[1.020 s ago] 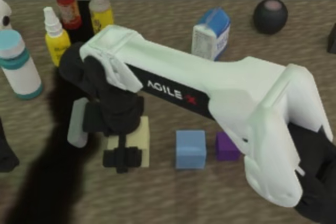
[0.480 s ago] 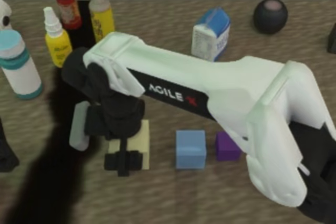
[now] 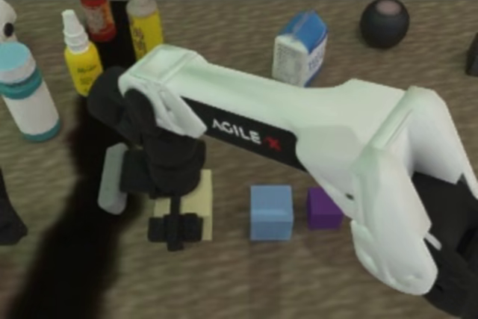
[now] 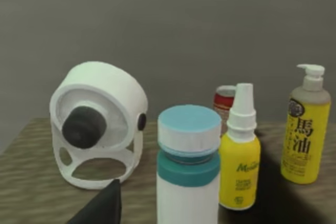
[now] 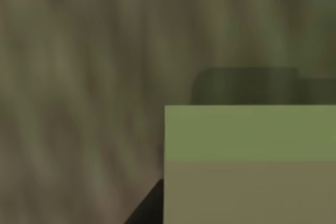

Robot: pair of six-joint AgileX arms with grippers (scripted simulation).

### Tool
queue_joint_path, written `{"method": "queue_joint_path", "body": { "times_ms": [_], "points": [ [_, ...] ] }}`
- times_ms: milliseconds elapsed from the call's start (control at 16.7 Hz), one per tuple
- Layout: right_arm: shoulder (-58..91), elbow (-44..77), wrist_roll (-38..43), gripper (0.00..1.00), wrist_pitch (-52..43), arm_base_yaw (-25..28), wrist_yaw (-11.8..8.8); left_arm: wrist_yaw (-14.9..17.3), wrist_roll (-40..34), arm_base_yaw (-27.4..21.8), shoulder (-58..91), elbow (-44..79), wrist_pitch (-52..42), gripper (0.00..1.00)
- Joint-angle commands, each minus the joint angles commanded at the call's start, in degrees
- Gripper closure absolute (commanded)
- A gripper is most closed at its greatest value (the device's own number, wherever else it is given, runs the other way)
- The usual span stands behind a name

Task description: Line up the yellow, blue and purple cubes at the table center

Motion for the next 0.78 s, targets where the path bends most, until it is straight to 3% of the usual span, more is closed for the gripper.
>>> {"method": "queue_joint_path", "body": {
  "times_ms": [180, 240, 780],
  "points": [
    [0.00, 0.00, 0.00, 0.02, 0.00, 0.00, 0.00, 0.00, 0.00, 0.00, 0.00, 0.00, 0.00, 0.00],
    [0.00, 0.00, 0.00, 0.00, 0.00, 0.00, 0.00, 0.00, 0.00, 0.00, 0.00, 0.00, 0.00, 0.00],
    [0.08, 0.17, 0.00, 0.00, -0.16, 0.00, -0.01, 0.00, 0.00, 0.00, 0.00, 0.00, 0.00, 0.00]
  ]
}}
